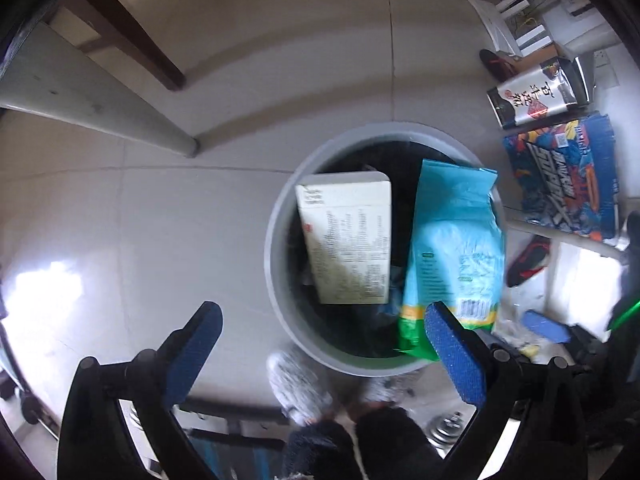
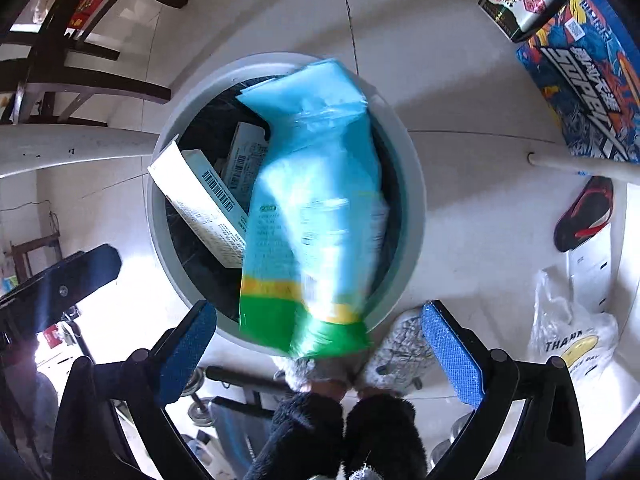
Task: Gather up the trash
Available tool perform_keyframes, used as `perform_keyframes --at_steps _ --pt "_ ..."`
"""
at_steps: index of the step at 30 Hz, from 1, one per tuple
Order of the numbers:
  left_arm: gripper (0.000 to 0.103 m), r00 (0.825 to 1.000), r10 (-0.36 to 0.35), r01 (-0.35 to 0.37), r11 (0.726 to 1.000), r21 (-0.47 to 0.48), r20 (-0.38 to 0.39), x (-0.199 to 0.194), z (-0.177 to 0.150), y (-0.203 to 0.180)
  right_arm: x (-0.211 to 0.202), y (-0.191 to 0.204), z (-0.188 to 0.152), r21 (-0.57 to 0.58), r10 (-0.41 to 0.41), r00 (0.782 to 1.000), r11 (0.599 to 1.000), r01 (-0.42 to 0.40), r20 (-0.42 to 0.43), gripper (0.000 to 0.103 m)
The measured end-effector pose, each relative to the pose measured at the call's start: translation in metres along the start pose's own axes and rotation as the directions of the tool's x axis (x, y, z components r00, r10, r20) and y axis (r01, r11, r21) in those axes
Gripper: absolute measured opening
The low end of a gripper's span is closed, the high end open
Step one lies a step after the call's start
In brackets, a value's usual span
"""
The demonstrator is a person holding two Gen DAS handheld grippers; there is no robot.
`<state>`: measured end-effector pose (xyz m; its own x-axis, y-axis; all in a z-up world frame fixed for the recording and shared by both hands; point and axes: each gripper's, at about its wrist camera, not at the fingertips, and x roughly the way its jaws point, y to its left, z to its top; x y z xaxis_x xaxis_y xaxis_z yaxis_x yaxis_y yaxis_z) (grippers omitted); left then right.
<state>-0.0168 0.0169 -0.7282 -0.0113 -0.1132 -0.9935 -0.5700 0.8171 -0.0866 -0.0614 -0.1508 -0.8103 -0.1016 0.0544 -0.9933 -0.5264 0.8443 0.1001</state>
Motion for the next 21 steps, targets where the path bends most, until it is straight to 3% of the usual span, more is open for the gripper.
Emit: perform_keyframes --at_steps 5,10,21 --pt "0.103 0.997 0.068 -0.068 0.998 0.013 0.033 -0.023 -0.015 0.0 -0.026 0.001 -0.006 -0.001 -0.064 0.996 0.998 0.064 0.056 0.103" --pt "0.103 0.997 0.07 -0.071 0.997 0.03 0.039 -0.067 -0.033 -0.008 -0.07 0.008 -0.024 0.015 -0.126 0.986 0.992 0.126 0.106 0.103" --pt "0.103 0.996 0.006 -0.014 0.996 0.088 0.084 -0.234 -0.082 -0.036 -0.258 0.037 -0.095 0.038 -0.127 0.976 0.992 0.122 0.175 0.103"
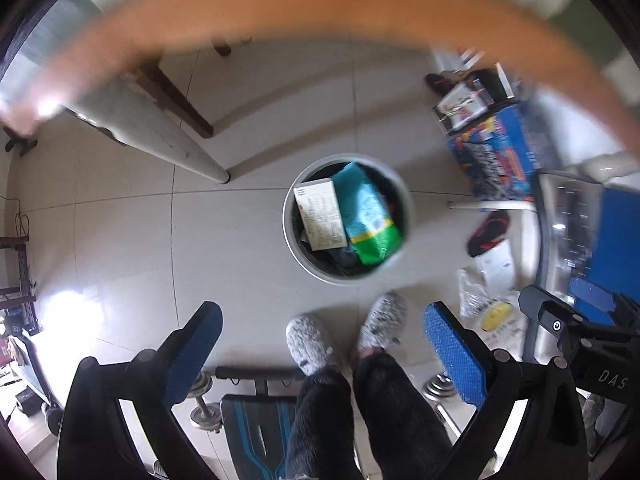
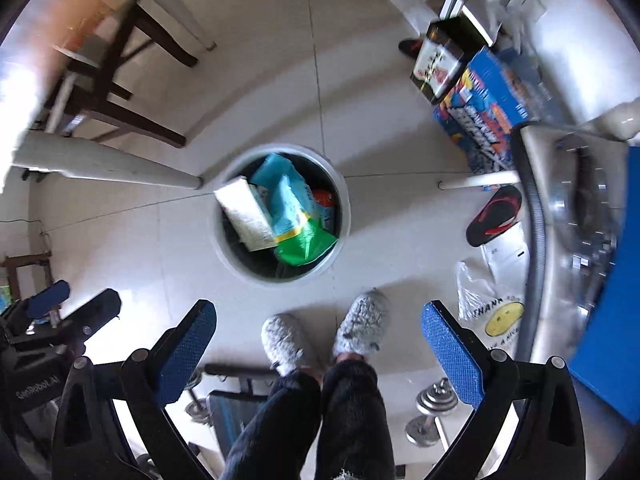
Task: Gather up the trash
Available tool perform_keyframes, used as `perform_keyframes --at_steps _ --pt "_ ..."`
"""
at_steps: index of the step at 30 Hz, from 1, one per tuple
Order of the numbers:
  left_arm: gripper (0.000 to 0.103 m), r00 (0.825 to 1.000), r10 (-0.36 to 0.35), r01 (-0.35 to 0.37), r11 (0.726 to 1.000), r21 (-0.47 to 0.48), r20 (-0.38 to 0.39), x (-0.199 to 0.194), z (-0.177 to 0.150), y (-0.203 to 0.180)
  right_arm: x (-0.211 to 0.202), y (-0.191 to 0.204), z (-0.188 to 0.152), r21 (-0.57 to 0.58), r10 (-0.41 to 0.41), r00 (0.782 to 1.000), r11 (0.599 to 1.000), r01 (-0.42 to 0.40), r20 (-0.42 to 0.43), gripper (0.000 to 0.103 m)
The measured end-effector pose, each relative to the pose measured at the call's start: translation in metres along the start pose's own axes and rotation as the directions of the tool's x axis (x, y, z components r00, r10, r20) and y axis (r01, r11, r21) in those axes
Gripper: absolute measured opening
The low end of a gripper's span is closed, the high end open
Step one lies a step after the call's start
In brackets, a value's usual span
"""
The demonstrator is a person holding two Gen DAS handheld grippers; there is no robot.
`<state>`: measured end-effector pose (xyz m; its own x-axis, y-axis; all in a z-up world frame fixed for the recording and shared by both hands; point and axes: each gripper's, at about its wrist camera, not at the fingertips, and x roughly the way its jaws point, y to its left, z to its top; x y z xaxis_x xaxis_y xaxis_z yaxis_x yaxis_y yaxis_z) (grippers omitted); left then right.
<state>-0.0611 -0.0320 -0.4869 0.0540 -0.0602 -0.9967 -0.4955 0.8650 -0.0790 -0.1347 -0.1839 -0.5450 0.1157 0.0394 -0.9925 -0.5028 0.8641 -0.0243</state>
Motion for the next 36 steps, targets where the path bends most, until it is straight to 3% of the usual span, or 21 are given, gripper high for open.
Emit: perform_keyframes --at_steps 9,17,23,29,36 --pt "0.103 0.994 -0.077 0.074 0.997 0.034 0.076 -0.165 -0.019 -0.019 -0.197 0.01 -0.03 -0.024 0.103 0.992 0.995 -0.102 0.069 0.103" --pt "0.103 0.966 -0.188 0.181 0.982 0.053 0.178 -0.284 -0.035 -0.028 -0.35 0.016 -0.057 -0.091 0.222 0.967 0.973 -0.212 0.127 0.103" --pt "0.103 0.935 -0.27 0.276 0.961 0.004 0.228 -0.334 -0.048 -0.015 -0.412 0.019 -0.075 -0.126 0.3 0.945 0.951 -0.284 0.132 0.103" --pt "0.103 0.928 -0.295 0.306 0.952 -0.013 0.229 -0.367 -0.07 -0.006 -0.445 0.026 -0.098 -0.145 0.335 0.934 0.937 -0.317 0.122 0.103" --pt "0.103 0.925 -0.309 0.318 0.948 -0.003 0.222 -0.378 -0.089 -0.003 -0.463 0.03 -0.115 -0.153 0.353 0.929 0.93 -0.335 0.114 0.103"
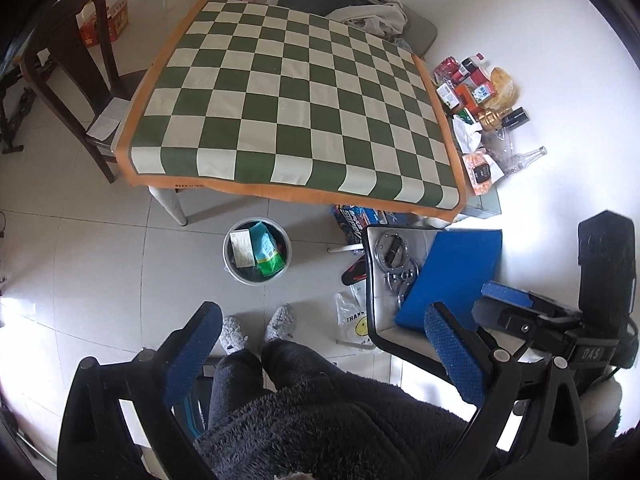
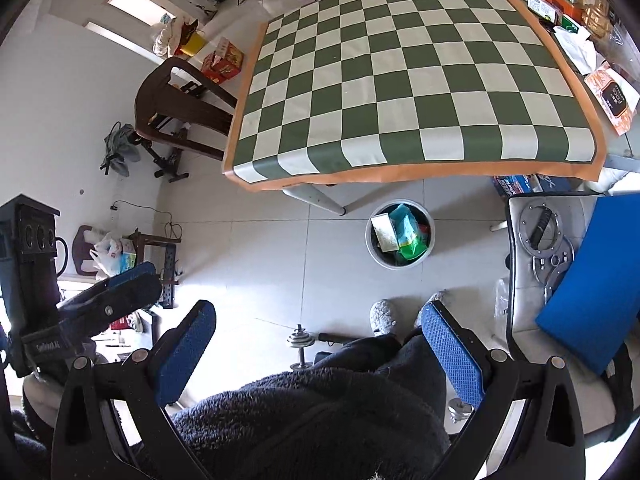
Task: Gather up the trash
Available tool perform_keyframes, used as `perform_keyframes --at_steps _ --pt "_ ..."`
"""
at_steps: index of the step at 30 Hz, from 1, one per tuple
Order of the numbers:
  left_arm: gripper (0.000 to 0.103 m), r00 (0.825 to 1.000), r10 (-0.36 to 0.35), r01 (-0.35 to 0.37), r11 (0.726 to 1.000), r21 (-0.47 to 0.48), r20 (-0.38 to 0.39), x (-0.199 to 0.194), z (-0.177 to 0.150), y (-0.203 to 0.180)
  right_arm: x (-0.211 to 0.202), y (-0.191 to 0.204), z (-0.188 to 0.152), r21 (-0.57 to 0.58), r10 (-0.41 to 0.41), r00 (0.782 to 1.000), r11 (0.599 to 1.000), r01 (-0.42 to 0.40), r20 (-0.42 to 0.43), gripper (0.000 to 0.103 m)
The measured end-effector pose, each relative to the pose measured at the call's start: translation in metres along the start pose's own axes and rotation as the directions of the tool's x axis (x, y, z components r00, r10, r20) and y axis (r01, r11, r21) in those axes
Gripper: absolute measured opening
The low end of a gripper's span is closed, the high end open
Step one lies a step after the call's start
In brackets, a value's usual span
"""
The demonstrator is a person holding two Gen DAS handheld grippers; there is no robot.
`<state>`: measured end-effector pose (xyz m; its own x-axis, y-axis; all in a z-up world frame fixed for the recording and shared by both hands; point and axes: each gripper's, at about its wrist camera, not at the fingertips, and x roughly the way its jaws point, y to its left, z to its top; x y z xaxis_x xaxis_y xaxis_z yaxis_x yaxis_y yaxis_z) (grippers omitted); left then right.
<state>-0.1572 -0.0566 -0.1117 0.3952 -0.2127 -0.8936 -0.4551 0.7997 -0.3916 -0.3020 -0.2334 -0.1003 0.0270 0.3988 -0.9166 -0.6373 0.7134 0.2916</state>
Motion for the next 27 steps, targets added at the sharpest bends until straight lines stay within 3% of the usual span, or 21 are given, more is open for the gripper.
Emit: perform_keyframes --at_steps 27 --pt "0.103 1.0 -0.014 0.014 1.0 -0.023 -0.007 -0.004 -0.015 0.01 -0.002 0.015 -0.006 -0.006 0.002 1.0 1.0 -0.002 -0.027 0.103"
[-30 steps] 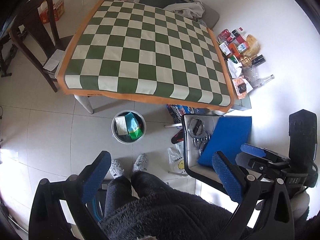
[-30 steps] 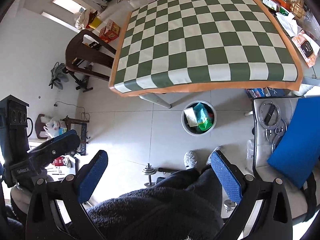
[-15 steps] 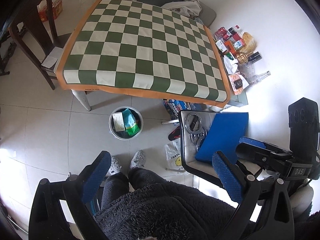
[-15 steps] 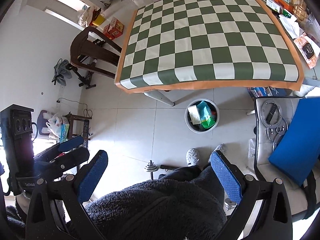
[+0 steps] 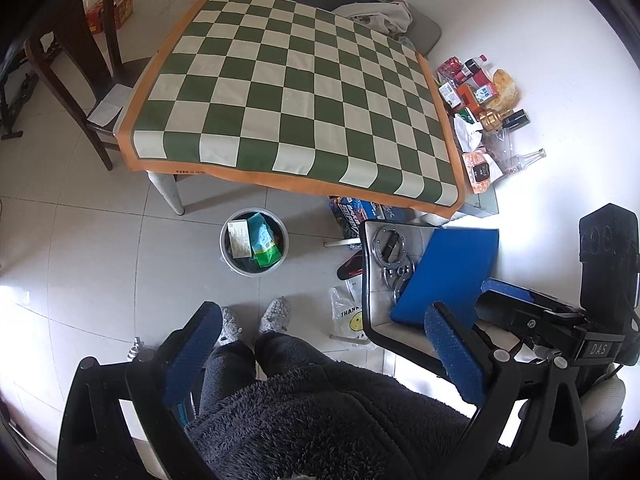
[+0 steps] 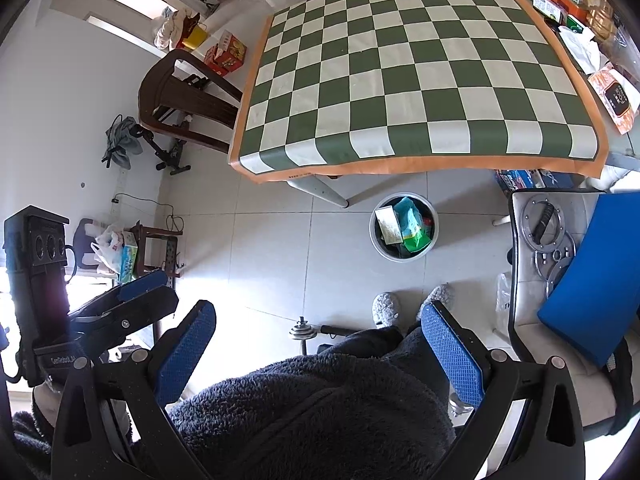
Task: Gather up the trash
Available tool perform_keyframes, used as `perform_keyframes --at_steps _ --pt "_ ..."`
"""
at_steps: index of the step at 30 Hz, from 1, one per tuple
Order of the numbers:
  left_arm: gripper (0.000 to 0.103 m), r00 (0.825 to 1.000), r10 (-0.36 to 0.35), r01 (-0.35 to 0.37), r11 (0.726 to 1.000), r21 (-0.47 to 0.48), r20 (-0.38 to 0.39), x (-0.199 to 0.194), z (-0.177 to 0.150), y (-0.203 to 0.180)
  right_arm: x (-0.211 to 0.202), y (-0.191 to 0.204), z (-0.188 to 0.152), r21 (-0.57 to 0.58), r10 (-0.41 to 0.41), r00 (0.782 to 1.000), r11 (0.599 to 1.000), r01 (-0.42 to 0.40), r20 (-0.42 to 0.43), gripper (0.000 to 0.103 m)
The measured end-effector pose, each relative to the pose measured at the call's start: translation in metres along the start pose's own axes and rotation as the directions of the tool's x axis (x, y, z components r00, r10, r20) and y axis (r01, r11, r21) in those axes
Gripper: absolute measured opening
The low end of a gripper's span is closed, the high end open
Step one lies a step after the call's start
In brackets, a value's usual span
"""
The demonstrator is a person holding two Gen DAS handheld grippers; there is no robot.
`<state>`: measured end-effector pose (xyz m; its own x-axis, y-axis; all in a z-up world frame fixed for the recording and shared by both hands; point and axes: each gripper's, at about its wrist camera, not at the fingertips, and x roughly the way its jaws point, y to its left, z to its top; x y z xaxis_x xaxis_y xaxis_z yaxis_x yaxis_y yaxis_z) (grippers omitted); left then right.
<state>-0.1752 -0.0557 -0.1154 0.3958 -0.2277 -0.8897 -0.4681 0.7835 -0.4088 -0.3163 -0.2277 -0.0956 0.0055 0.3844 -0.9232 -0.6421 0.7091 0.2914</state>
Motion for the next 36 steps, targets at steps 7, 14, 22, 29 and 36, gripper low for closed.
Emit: perform_keyframes --at_steps 7,14,22,29,36 --pt "0.103 1.0 0.008 -0.008 1.0 -0.005 -0.001 0.001 -0.003 0.001 0.002 0.001 0.001 0.004 0.001 1.0 1.0 -0.001 -0.006 0.103" --pt "0.103 1.0 0.017 -0.017 1.0 -0.007 -0.012 0.005 -0.011 -0.005 0.009 -0.001 0.0 -0.001 0.0 1.0 1.0 0.0 -0.028 0.103" --pt "0.103 1.0 0.019 -0.019 1.0 -0.004 -0.015 0.008 -0.012 -0.014 0.011 -0.004 -0.003 0.013 -0.005 0.999 1.0 0.005 -0.037 0.103" --pt "0.103 1.0 0.021 -0.022 1.0 -0.015 -0.012 0.009 -0.011 -0.016 0.009 -0.005 -0.003 0.019 -0.006 0.999 1.0 0.006 -0.035 0.103" --pt "0.103 1.0 0.022 -0.022 1.0 -0.021 -0.01 0.009 -0.011 -0.019 0.008 -0.007 -0.004 0.023 -0.005 0.999 1.0 0.006 -0.033 0.103"
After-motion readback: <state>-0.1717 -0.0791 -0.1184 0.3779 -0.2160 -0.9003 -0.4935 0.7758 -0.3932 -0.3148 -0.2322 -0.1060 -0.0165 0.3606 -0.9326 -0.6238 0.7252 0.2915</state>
